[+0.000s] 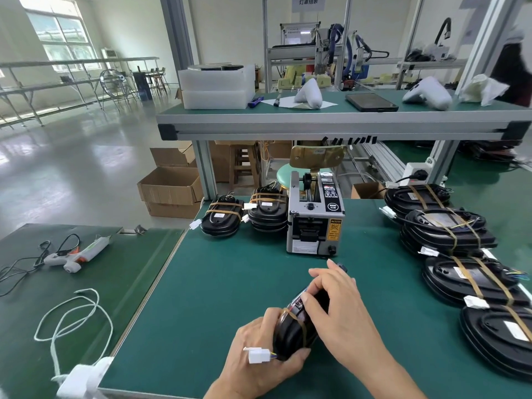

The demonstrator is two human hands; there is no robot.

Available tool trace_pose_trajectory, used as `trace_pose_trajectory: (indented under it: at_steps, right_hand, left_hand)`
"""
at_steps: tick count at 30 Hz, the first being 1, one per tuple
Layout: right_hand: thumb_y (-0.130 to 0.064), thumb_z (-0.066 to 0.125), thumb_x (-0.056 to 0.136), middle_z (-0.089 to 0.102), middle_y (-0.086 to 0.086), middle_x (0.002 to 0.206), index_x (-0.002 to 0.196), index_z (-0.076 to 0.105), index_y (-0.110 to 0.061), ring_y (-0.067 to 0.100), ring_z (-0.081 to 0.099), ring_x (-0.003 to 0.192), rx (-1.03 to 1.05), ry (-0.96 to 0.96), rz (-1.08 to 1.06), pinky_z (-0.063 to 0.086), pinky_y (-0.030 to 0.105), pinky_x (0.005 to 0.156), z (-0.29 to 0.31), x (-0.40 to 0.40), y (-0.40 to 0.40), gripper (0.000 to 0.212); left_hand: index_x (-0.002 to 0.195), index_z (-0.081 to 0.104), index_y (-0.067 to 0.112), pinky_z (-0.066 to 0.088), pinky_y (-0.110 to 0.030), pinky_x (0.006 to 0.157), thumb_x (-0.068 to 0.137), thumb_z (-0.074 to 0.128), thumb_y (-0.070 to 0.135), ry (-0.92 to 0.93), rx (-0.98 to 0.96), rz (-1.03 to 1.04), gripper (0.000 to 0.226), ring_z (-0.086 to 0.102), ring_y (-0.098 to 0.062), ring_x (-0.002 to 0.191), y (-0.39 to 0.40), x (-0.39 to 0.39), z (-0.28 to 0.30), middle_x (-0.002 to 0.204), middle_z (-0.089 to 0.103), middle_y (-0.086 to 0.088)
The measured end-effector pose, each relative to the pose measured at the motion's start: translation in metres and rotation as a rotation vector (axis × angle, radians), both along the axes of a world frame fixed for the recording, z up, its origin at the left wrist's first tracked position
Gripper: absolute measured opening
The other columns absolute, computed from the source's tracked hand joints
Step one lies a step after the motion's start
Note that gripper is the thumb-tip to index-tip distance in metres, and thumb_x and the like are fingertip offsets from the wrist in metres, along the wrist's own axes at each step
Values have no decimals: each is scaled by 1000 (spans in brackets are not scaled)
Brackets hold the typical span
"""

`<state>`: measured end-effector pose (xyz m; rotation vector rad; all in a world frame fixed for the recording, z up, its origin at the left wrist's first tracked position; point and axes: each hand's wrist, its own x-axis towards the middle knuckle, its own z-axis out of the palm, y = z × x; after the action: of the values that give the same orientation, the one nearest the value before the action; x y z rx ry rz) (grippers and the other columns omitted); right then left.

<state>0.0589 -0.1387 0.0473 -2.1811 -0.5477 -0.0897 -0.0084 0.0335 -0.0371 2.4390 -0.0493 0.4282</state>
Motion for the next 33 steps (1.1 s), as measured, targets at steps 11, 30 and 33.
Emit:
trace_pose_trajectory:
  at_steps: [11, 30, 33]
  right_hand:
    - [-23, 69, 94, 56, -24, 102, 95, 57, -34, 3, 42, 117, -11, -120, -128, 28, 32, 105, -1, 7, 14, 16]
    - [-43, 69, 88, 56, -31, 98, 94, 61, -38, -4, 42, 114, -25, -227, -136, 32, 36, 98, -12, 13, 9, 11]
    - [-29, 71, 94, 61, -28, 99, 96, 65, -36, 0, 48, 112, 16, -211, -182, 40, 42, 99, -10, 17, 9, 10]
  left_hand:
    - [119, 58, 33, 38, 1, 70, 71, 74, 69, 26, -10, 35, 62, 65, -5, 91, 1, 0, -1, 82, 51, 40]
    - [115, 63, 23, 41, -3, 68, 71, 74, 67, -20, -2, 12, 62, 67, -10, 85, 1, -1, 4, 83, 62, 28]
    - [117, 60, 29, 47, -9, 66, 74, 73, 68, -42, 0, -9, 61, 68, -7, 78, 1, -2, 6, 85, 70, 21]
